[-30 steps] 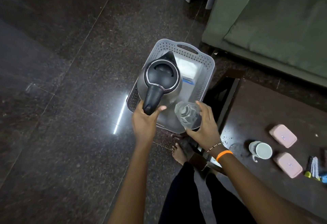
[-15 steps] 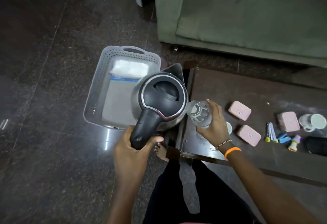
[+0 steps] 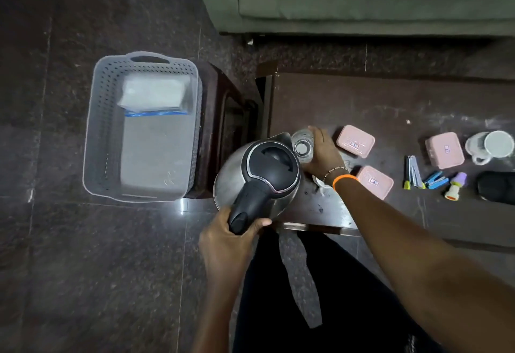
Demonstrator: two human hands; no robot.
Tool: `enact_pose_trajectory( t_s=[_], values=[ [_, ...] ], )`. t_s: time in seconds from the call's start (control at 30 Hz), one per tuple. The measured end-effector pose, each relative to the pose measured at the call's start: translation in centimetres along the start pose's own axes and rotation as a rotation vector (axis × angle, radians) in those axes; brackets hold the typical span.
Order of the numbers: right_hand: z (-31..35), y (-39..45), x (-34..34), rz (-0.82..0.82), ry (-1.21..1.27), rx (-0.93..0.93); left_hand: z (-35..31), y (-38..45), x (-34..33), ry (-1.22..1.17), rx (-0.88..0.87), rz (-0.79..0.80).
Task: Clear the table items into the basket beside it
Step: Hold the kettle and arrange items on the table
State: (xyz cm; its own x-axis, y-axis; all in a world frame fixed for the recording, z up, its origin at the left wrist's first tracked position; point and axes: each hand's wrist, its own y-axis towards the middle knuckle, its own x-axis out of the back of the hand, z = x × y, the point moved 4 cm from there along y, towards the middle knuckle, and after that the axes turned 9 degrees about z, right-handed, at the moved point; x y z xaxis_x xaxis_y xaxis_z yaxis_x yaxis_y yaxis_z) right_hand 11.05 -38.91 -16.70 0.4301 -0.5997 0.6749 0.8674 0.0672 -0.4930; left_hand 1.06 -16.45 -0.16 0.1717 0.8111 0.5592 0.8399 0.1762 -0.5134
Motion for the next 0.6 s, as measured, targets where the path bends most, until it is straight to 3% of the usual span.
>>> enact_pose_trajectory(
  t_s=[0.23, 0.43, 0.6],
  values=[
    [-1.1, 1.4, -1.1, 0.219, -0.182, 0.026, -0.2, 0.2, -2.7, 0.115, 0.063, 0.006],
    [-1.9, 1.3, -1.4, 0.303, -0.137, 0.041, -0.8, -0.1, -4.1, 0.12, 0.116, 0.058],
    [-3.5, 0.2, -0.4, 0.28, -0.065, 0.021, -1.2, 0.3, -5.0, 0.171, 0.115, 0.085]
  ],
)
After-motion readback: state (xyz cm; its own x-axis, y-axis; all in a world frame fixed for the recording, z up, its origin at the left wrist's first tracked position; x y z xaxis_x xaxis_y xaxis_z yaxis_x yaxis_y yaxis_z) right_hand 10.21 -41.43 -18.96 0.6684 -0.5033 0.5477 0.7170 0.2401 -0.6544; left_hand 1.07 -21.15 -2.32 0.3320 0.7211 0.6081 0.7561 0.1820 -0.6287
